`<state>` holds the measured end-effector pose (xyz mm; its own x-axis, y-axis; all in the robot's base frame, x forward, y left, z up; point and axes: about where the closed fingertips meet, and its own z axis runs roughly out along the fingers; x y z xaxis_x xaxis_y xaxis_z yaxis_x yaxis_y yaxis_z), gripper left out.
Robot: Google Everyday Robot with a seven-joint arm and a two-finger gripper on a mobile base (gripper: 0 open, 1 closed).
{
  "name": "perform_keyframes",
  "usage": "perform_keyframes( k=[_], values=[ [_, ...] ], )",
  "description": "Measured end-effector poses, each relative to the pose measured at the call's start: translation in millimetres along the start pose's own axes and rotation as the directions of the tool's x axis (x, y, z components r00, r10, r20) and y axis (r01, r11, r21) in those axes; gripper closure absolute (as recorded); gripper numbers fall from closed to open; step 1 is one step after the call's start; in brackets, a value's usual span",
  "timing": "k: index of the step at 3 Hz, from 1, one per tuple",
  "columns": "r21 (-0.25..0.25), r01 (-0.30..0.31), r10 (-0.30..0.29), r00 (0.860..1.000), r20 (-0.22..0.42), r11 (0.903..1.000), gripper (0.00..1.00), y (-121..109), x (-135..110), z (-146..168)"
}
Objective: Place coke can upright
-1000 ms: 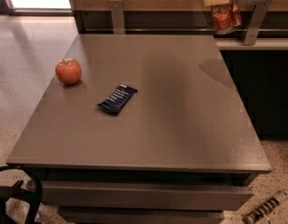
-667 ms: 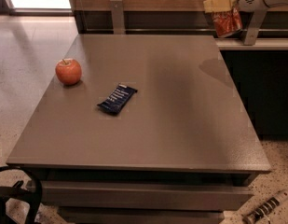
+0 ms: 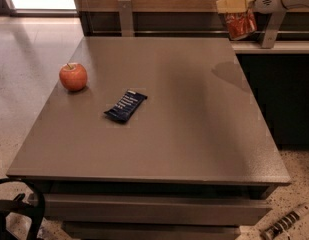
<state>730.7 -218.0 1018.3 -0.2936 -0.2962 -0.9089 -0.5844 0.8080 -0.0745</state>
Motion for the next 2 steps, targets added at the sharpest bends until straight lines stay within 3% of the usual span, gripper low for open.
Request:
perform_keyframes(
  k=[1, 2],
  values=[
    [-0.124, 0.046, -0.030, 0.991, 0.133, 0.9913, 1.00, 5.8, -5.1, 5.7],
    [-0.187, 0.091, -0.047, 0.973, 0.227, 0.9781, 1.00, 12.2, -8.6, 4.5]
  ],
)
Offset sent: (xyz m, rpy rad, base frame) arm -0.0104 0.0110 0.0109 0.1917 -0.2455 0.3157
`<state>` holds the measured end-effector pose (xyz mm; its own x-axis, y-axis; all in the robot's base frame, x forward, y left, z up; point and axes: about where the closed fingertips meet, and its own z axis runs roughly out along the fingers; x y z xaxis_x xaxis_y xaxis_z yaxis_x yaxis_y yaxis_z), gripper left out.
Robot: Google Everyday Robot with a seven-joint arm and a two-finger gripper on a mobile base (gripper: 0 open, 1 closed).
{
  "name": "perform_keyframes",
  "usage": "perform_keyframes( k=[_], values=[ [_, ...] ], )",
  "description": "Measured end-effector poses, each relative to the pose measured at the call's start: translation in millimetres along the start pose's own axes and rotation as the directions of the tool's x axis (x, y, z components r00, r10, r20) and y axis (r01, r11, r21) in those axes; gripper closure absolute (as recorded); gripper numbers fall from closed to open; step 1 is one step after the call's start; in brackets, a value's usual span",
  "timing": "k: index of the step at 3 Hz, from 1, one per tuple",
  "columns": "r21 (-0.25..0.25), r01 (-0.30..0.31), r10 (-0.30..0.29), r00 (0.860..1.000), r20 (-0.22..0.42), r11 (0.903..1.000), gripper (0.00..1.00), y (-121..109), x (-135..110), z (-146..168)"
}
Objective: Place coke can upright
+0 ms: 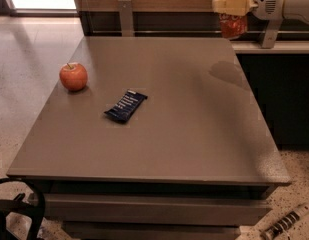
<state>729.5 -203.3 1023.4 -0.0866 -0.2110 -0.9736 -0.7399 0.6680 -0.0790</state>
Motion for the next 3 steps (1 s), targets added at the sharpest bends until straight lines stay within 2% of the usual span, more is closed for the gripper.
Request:
perform_keyframes(
  k=[1, 2, 3],
  values=[
    [-0.047, 0.051, -0.047, 0.994, 0.095, 0.9976, 1.00, 15, -4, -10],
    [-0.068, 0.083, -0.073, 0.988, 0.137, 0.9942, 1.00, 29, -1, -16],
    [-0.123, 0.099, -0.074, 0.978, 0.193, 0.9875, 1.00, 45, 9, -10]
  ],
)
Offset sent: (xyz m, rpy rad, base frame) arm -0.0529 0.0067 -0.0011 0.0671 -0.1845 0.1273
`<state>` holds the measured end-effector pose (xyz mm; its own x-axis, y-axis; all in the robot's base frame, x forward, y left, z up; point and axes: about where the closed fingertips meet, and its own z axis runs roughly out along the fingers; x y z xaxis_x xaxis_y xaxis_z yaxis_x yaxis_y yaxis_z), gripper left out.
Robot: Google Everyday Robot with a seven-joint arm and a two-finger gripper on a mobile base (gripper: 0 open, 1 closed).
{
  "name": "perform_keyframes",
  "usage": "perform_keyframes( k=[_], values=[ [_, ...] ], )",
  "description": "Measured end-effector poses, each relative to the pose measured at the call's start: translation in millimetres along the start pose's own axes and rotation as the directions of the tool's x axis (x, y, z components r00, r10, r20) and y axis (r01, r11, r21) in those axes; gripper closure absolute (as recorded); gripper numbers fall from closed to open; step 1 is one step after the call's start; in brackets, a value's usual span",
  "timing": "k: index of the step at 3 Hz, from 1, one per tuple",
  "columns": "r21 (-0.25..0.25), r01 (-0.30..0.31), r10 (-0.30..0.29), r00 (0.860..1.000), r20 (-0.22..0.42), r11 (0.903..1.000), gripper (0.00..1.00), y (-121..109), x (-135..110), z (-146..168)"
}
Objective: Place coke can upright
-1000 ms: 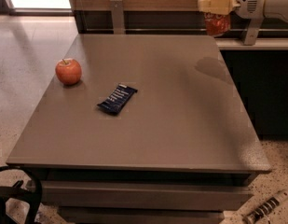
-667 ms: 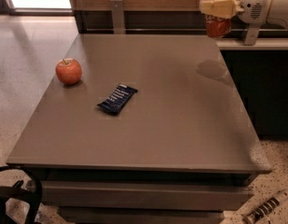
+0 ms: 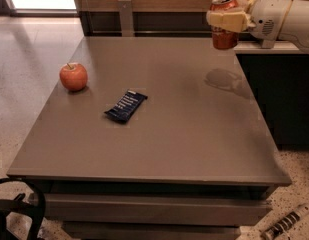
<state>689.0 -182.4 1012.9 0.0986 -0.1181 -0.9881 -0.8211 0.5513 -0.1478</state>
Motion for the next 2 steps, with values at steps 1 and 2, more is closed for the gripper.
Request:
perform_keyframes(
  k=[1, 2],
  values=[
    [-0.047, -0.025, 0.026, 0.999, 0.023, 0.9986, 1.00, 7, 16, 12],
    [-0.069, -0.056, 0.058, 0.998, 0.023, 0.9960, 1.00, 9, 30, 23]
  ],
)
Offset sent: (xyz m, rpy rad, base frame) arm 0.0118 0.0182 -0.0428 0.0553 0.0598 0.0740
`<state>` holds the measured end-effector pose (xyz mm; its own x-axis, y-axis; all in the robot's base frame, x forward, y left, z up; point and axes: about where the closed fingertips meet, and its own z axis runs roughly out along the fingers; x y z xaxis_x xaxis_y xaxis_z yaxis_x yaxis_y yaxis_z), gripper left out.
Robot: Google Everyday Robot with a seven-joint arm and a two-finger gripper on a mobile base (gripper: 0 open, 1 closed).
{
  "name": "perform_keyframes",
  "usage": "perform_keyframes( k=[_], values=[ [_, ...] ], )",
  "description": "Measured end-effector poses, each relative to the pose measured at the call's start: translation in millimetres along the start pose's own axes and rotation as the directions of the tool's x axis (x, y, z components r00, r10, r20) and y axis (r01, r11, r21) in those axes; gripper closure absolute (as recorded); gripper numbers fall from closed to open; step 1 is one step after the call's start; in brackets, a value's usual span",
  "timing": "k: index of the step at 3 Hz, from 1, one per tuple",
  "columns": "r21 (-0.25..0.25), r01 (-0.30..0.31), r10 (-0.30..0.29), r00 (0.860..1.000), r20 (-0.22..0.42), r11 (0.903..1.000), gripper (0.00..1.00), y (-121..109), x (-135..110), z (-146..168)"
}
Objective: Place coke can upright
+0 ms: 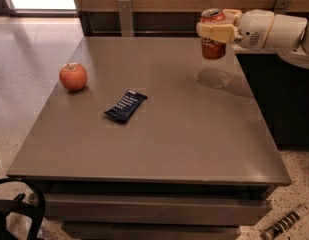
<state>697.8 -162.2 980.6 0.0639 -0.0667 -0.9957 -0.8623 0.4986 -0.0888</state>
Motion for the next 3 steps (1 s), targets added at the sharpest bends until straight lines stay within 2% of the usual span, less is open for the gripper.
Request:
perform_keyframes(
  k=[3],
  values=[
    [-0.032, -0.047, 0.047, 0.999, 0.001, 0.9984, 1.00, 1, 32, 24]
  ],
)
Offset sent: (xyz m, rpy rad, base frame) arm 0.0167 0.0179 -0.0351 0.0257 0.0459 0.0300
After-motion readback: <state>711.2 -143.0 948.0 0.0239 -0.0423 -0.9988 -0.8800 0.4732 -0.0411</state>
